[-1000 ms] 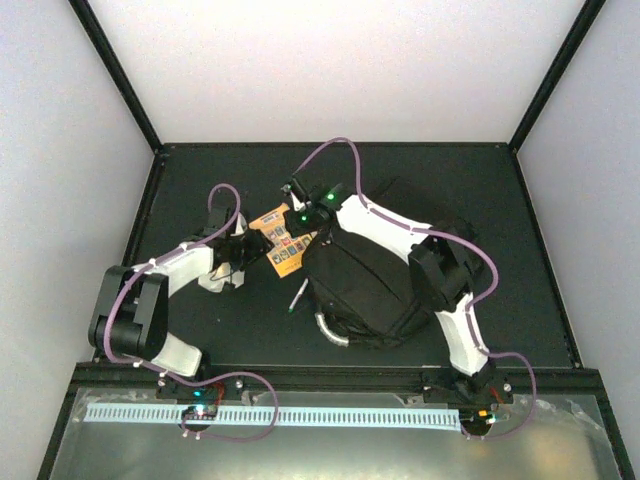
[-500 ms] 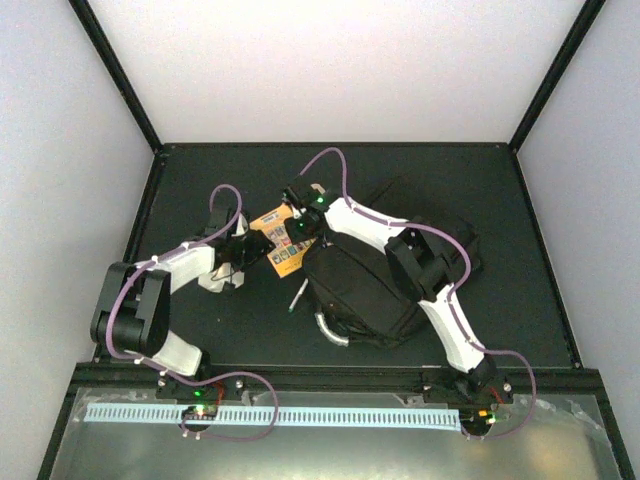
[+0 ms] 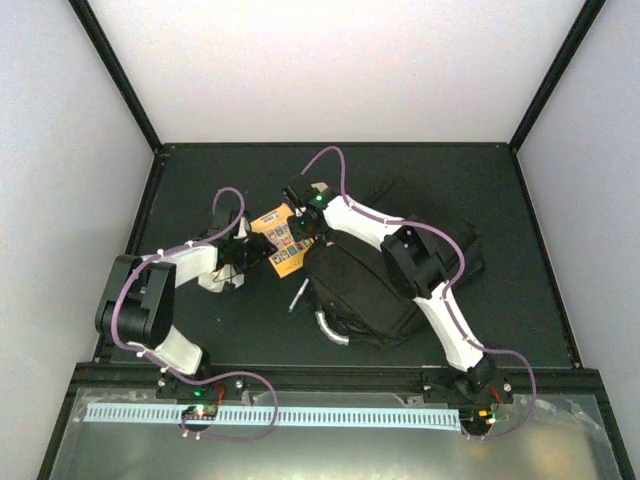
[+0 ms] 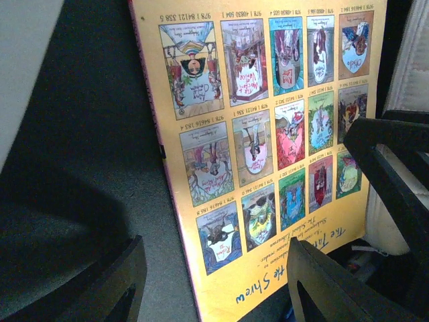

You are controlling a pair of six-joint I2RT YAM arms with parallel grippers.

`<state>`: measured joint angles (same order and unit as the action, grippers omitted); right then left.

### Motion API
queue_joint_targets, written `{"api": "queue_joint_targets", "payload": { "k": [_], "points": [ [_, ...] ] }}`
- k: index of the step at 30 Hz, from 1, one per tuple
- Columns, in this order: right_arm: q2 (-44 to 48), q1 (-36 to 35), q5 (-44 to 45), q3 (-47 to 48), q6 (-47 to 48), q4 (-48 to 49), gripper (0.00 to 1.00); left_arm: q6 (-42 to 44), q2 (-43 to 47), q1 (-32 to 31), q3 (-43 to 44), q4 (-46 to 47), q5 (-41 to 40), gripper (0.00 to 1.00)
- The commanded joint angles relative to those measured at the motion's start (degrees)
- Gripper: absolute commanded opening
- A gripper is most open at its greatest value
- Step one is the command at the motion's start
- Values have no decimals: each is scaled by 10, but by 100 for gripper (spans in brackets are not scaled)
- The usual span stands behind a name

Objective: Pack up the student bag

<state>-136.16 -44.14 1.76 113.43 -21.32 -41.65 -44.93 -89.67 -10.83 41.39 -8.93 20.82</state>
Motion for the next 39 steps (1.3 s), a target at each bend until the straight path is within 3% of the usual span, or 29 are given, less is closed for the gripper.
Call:
{"api": "queue_joint_targets", "payload": {
  "k": [1, 5, 12, 16, 27, 39],
  "points": [
    [-32, 8, 43, 9, 6, -46, 49, -6, -13, 3, 0, 21, 16, 59],
    [-47, 7, 21, 9, 10, -62, 49, -10, -29, 1, 4, 29, 26, 59],
    [-8, 7, -48, -65, 10, -9, 46, -13, -54, -1, -1, 46, 35, 59],
    [2, 6, -59, -72, 8, -4, 34, -18, -72, -2, -5, 71, 53, 59],
    [15, 8, -121, -96, 5, 20, 32, -23, -79, -2, -29, 215, 172, 54],
    [42, 16, -186, -148, -15, 68, 31, -92, -47, -1, -69, 398, 293, 51]
  ]
}}
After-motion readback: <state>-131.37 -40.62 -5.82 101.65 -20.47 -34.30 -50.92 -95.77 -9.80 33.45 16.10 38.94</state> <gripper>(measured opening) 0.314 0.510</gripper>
